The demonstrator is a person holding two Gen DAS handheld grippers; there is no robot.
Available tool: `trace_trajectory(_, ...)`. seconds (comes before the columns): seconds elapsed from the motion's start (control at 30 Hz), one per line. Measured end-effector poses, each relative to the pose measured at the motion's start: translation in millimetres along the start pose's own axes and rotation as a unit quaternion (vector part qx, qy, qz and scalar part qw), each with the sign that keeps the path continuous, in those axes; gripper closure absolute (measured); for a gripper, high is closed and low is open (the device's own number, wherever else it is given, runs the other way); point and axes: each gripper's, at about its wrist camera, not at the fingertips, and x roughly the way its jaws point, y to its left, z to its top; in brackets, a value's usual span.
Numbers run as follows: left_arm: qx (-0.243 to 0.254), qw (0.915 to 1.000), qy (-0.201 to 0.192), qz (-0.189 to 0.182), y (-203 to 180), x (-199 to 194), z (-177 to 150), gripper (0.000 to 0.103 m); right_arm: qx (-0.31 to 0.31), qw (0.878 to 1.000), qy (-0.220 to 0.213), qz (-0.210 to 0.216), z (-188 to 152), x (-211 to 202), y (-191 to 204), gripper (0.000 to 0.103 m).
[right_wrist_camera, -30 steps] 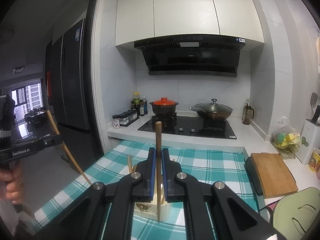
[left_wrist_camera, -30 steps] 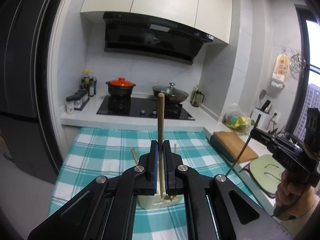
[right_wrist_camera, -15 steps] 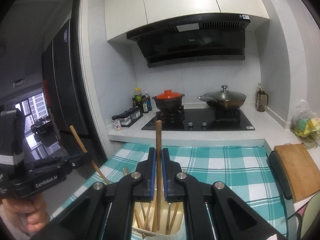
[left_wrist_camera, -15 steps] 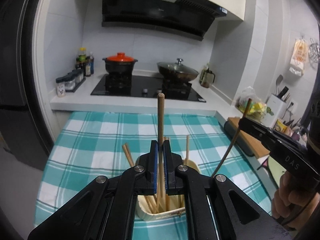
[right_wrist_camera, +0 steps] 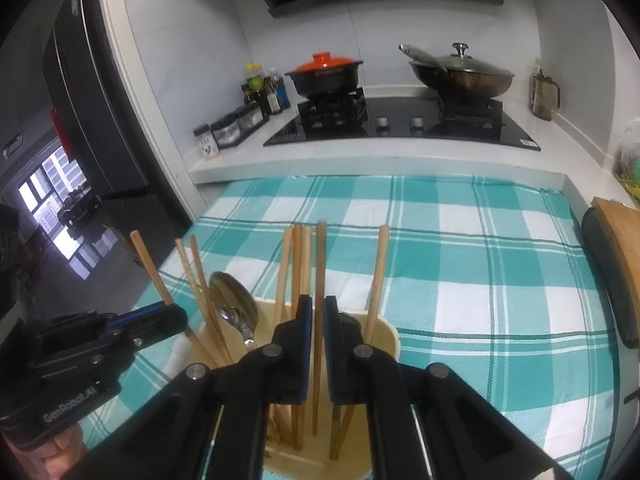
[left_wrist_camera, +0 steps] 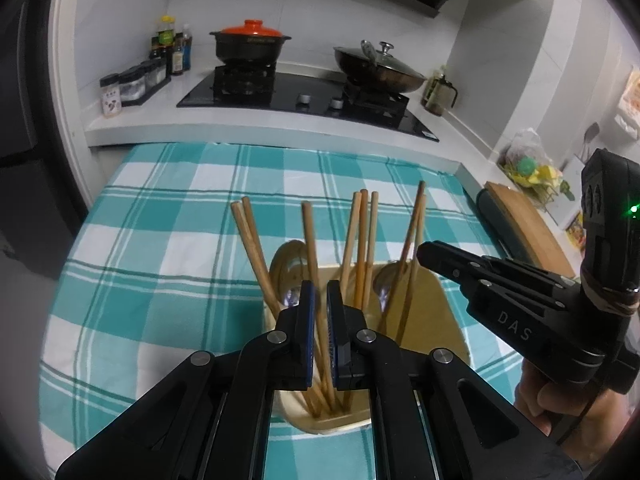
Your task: Organize utensils
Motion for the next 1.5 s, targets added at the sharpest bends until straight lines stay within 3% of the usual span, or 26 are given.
trace_trajectory(0.07, 0.003, 0.9999, -0.008, 0.008, 3, -11, -2, 0.07, -0.002, 1.0, 0.003, 0.002, 2, 7, -1, 0.093)
trace_trajectory(0.1, 0.008, 0.9997, -0.016, 0.015, 4, -19, -5, 0.064, -0.003, 1.0, -0.001, -0.006, 2, 7, -1, 0.093)
trace_trajectory(0.23, 0.052, 0.9957, -0.059, 0.049, 3, -66, -22, 0.034, 0.01, 0.999, -0.037, -0.007, 2, -23, -2, 0.068)
trace_trajectory(0.37, 0.091, 0.9838, -0.114, 0.104, -7, -120, -55, 0.003, -0.004, 0.997, -0.075, -0.009, -6, -78, 10, 0.062)
trace_trajectory(0.43, 0.105, 0.9756, -0.139, 0.134, -14, -143, -76, 0.001, -0.019, 0.995, -0.093, -0.018, -17, -108, 19, 0.045)
trace_trajectory(0.53, 0.111, 0.9673, -0.155, 0.167, -24, -165, -107, 0.0, -0.036, 0.992, -0.121, -0.032, -46, -155, 33, 0.042)
trace_trajectory(0.7, 0.071, 0.9719, -0.134, 0.18, -36, -186, -150, 0.0, -0.048, 0.988, -0.134, -0.059, -110, -202, 50, 0.021)
trace_trajectory(0.9, 0.039, 0.9721, -0.136, 0.187, -44, -217, -188, 0.0, -0.044, 0.986, -0.134, -0.091, -184, -231, 63, 0.02)
trace_trajectory(1.03, 0.03, 0.9726, -0.13, 0.19, -48, -226, -204, 0.0, -0.019, 0.985, -0.135, -0.104, -216, -250, 61, 0.016)
trace_trajectory(1.13, 0.03, 0.9766, -0.116, 0.179, -52, -227, -209, 0.0, -0.009, 0.984, -0.136, -0.116, -226, -263, 60, 0.016)
trace_trajectory(1.3, 0.05, 0.9749, -0.118, 0.182, -60, -233, -214, 0.0, -0.023, 0.98, -0.142, -0.134, -234, -280, 71, 0.015)
trace_trajectory(1.5, 0.041, 0.9822, -0.103, 0.152, -51, -234, -216, 0.0, -0.043, 0.979, -0.137, -0.148, -235, -283, 87, 0.015)
